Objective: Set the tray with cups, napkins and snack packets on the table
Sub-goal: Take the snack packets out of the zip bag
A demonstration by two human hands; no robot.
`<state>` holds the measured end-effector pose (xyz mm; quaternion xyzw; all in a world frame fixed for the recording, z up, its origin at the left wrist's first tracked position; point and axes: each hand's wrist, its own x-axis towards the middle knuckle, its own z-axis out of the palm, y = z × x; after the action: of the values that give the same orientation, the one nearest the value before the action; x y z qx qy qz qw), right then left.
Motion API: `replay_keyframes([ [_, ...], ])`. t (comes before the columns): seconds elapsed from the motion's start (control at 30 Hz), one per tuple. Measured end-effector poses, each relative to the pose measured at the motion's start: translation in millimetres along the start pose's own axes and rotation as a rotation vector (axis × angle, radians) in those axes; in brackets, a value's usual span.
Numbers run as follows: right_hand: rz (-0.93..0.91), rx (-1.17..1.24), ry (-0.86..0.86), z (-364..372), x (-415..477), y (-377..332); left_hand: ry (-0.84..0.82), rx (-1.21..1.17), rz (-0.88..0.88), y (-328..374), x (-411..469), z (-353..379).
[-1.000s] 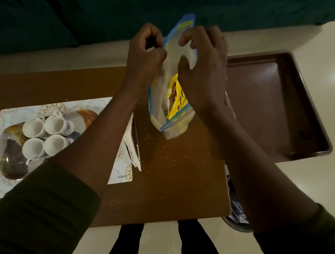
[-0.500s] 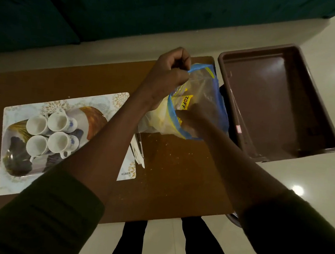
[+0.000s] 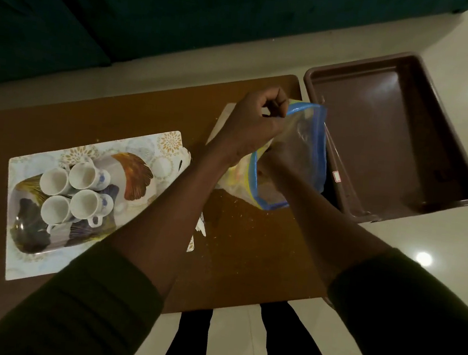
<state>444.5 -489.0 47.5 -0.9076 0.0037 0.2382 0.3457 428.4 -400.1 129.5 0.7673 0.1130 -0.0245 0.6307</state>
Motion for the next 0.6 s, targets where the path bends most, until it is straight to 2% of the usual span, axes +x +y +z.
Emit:
replay_keyframes([
  [0.13, 0.035, 0.491, -0.065, -24, 5, -1, 0.087, 0.013, 0.002, -7, 1, 7],
  [0.27, 0.067, 0.537, -0.149, -68, 2, 1, 0.22, 0.018, 0.019, -8, 6, 11],
  [0.37, 0.067, 0.523, -0.207, -94, -6, -6, 0.244, 0.056, 0.04, -10, 9, 18],
  [0.5, 0.091, 0.675, -0.131, -137, -12, -11, 0.252, 0.099, 0.014, -18, 12, 31],
  [0.6, 0.085, 0.773, 0.045, -175, -15, -5, 0.315, 0.094, 0.02, -21, 15, 36],
])
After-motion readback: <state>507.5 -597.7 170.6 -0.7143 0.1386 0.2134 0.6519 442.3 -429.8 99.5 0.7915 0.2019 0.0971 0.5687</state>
